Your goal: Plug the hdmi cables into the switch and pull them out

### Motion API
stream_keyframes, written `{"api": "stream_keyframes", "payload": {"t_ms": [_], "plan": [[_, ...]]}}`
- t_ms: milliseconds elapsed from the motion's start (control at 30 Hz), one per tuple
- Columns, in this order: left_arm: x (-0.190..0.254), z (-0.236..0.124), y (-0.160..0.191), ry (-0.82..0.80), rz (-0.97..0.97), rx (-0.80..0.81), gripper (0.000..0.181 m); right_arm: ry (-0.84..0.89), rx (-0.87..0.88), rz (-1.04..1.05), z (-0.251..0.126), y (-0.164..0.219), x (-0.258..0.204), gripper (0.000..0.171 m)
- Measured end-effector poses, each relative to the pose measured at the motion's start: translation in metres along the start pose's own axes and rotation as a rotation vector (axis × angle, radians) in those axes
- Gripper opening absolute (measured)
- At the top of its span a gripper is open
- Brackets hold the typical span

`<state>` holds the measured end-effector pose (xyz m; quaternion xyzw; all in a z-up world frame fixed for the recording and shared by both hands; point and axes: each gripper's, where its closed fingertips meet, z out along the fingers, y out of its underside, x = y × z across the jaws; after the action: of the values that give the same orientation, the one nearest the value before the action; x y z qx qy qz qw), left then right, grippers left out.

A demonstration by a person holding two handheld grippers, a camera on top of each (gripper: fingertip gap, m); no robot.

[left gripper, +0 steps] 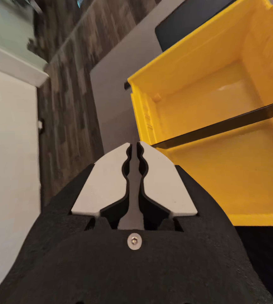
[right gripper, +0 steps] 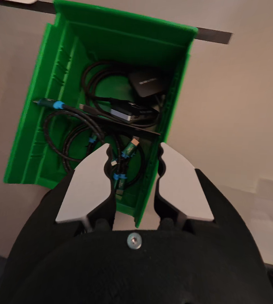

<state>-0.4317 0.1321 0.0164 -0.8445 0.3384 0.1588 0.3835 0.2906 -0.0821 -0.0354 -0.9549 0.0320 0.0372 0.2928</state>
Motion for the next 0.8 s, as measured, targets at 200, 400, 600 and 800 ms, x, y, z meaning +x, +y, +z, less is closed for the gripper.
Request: {"api": "stream_keyframes", "payload": {"t_ms": [200,400,600,800], "plan": [[0.004,0.033,0.060,0.168,-0.254,-0.283,0.039,0.035,-0.284,0.090,0.032,0.053,0.022,0.059],[0.020,0.051,0.086,0.304,-0.345,-0.400,0.038,-0.058,-0.445,0.172,0.059,0.076,0.018,0.016],[0.042,0.061,0.100,0.429,-0.360,-0.490,0.027,-0.038,-0.519,0.127,0.062,0.082,0.013,0.008],[0.063,0.064,0.102,0.483,-0.333,-0.586,0.008,-0.079,-0.593,0.070,0.068,0.076,-0.022,0.010]]}}
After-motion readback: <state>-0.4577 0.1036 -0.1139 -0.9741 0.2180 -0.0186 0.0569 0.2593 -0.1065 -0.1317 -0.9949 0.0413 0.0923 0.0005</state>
